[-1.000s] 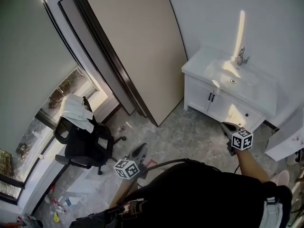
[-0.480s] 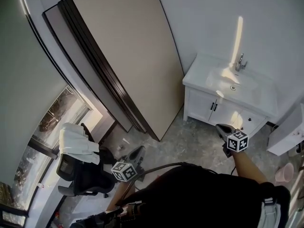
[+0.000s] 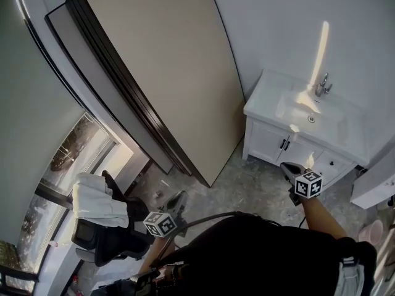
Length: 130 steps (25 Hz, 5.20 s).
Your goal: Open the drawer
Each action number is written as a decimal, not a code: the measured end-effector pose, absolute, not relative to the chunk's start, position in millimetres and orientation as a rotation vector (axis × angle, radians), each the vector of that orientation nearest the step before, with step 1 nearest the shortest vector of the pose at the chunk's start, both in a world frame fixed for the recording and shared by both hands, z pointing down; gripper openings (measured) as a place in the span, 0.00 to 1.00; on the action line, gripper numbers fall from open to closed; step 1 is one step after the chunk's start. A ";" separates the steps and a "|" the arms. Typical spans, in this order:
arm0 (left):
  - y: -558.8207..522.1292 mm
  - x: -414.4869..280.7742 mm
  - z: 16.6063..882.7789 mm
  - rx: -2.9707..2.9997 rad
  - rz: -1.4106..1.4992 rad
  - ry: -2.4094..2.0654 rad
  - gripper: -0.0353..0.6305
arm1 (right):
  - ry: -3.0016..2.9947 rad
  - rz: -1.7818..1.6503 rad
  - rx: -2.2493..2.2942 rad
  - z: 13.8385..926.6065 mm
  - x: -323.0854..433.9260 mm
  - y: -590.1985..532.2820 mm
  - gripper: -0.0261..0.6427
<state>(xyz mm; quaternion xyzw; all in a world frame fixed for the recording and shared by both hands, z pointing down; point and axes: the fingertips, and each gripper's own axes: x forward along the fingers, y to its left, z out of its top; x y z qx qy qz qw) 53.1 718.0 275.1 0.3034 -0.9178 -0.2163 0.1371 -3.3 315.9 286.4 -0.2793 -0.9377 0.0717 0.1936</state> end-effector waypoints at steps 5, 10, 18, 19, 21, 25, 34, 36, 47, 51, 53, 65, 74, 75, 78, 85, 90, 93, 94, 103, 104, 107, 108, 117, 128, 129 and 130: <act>684.5 -1.5 266.6 0.824 -0.627 -2.691 0.05 | -2.600 0.183 -0.861 287.8 -73.2 292.7 0.04; 638.1 -61.1 251.5 0.791 -0.628 -2.733 0.05 | -2.578 0.150 -0.932 277.6 -147.8 257.5 0.04; 562.5 -143.8 257.7 0.783 -0.642 -2.713 0.05 | -2.568 0.122 -0.978 275.5 -245.7 199.5 0.04; 555.9 -153.3 258.0 0.791 -0.639 -2.710 0.05 | -2.569 0.125 -0.970 277.3 -254.3 192.9 0.04; 547.0 -174.6 258.1 0.817 -0.635 -2.695 0.05 | -2.573 0.142 -0.935 281.4 -270.5 181.3 0.04; 548.1 -230.4 260.5 0.885 -0.631 -2.651 0.05 | -2.581 0.165 -0.845 286.8 -301.0 172.6 0.04; 550.0 -382.5 276.5 1.207 -0.629 -2.469 0.05 | -2.647 0.203 -0.495 294.1 -369.3 170.4 0.04; 549.8 -408.7 276.7 1.289 -0.618 -2.405 0.05 | -2.665 0.240 -0.395 292.1 -377.6 171.5 0.04; 519.2 -485.6 292.8 1.512 -0.593 -2.117 0.05 | -2.697 0.297 -0.165 283.5 -398.7 185.9 0.04; 488.8 -490.6 307.0 1.555 -0.556 -2.045 0.05 | -2.706 0.342 -0.097 284.7 -386.7 162.3 0.04; 468.2 -494.3 308.0 1.577 -0.546 -2.029 0.05 | -2.703 0.350 -0.085 289.6 -384.9 148.4 0.04; 354.1 -524.5 299.0 1.503 -0.505 -2.199 0.05 | -2.691 0.321 -0.329 297.1 -429.1 44.0 0.04; 269.4 -529.3 261.7 1.477 -0.474 -2.293 0.05 | -2.698 0.263 -0.450 290.0 -452.5 -24.8 0.04; 263.3 -531.6 260.0 1.481 -0.464 -2.289 0.05 | -2.702 0.267 -0.445 291.3 -453.8 -30.0 0.04; 241.8 -537.7 262.2 1.515 -0.434 -2.251 0.05 | -2.714 0.246 -0.410 294.0 -450.9 -45.1 0.04; 169.1 -560.0 266.8 1.684 -0.374 -2.101 0.05 | -2.727 0.257 -0.231 293.2 -446.1 -85.9 0.04; 132.1 -584.2 296.2 1.838 -0.336 -1.905 0.05 | -2.738 0.346 0.006 291.6 -436.0 -111.9 0.04; 110.1 -582.6 286.3 1.918 -0.320 -1.773 0.05 | -2.725 0.365 0.134 289.9 -429.3 -120.5 0.04; 105.1 -584.5 290.4 1.940 -0.321 -1.734 0.05 | -2.719 0.370 0.184 289.5 -426.2 -123.9 0.04; 82.6 -579.5 335.3 2.056 -0.348 -1.406 0.05 | -2.647 0.617 0.602 305.1 -387.6 -138.3 0.04; 79.4 -575.8 331.7 2.062 -0.351 -1.386 0.05 | -2.639 0.623 0.629 304.8 -381.2 -139.6 0.04; 73.1 -567.7 330.8 2.089 -0.350 -1.355 0.05 | -2.631 0.609 0.677 302.6 -361.5 -142.0 0.04; 71.5 -564.4 330.0 2.100 -0.346 -1.354 0.05 | -2.636 0.600 0.684 301.2 -354.2 -143.5 0.04; 49.4 -526.9 330.8 2.084 -0.352 -1.545 0.05 | -2.680 0.569 0.683 297.3 -263.8 -192.7 0.04; -12.2 -389.2 320.8 2.080 -0.324 -1.552 0.05 | -2.688 0.527 0.678 338.5 -125.6 -237.1 0.04; -16.8 -377.8 324.6 2.087 -0.307 -1.539 0.05 | -2.682 0.549 0.689 348.7 -114.9 -235.7 0.04; -20.5 -366.8 327.8 2.093 -0.293 -1.524 0.05 | -2.676 0.569 0.698 358.6 -105.5 -234.0 0.04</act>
